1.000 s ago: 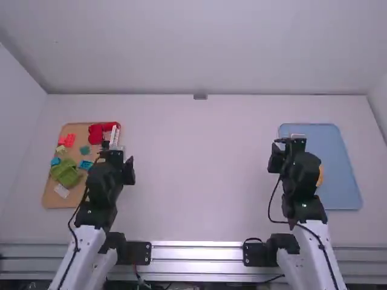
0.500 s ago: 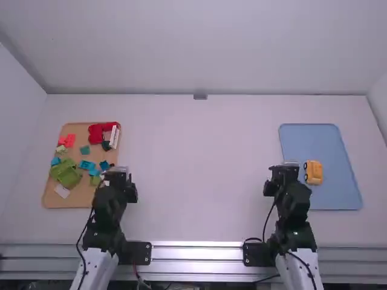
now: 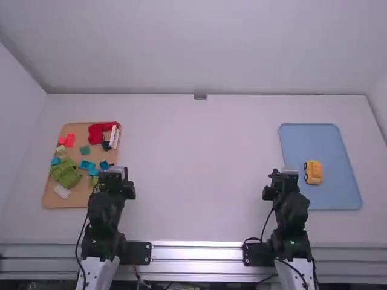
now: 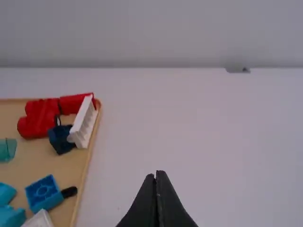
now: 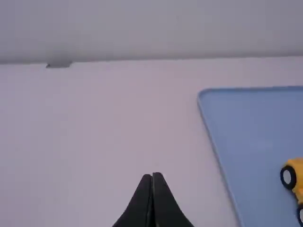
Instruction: Assemble lego blocks to make yellow taxi
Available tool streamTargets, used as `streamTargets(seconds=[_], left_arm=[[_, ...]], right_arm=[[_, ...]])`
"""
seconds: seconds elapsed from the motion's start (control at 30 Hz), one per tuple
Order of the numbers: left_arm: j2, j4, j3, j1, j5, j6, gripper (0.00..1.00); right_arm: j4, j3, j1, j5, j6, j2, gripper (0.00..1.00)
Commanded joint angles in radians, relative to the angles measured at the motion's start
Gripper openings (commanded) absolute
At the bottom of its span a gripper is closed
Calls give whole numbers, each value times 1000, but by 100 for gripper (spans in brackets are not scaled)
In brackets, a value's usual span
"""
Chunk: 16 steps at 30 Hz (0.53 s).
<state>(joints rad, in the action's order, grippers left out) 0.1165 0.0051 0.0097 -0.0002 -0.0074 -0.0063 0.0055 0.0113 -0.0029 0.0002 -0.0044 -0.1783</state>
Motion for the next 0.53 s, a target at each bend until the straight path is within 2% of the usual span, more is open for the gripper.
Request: streamTargets(seconds=[0.0,0.27,0.5], left_arm=[[-34,-5,-10,0,7,6,0],[-112,-5,-10,0,7,6,0],[-117,-5,-10,0,7,6,0]], right_arm=[[-6,-11,3,0,4,34,0],[-6,-11,3,0,4,122,0],[-6,-11,3,0,4,178,0]])
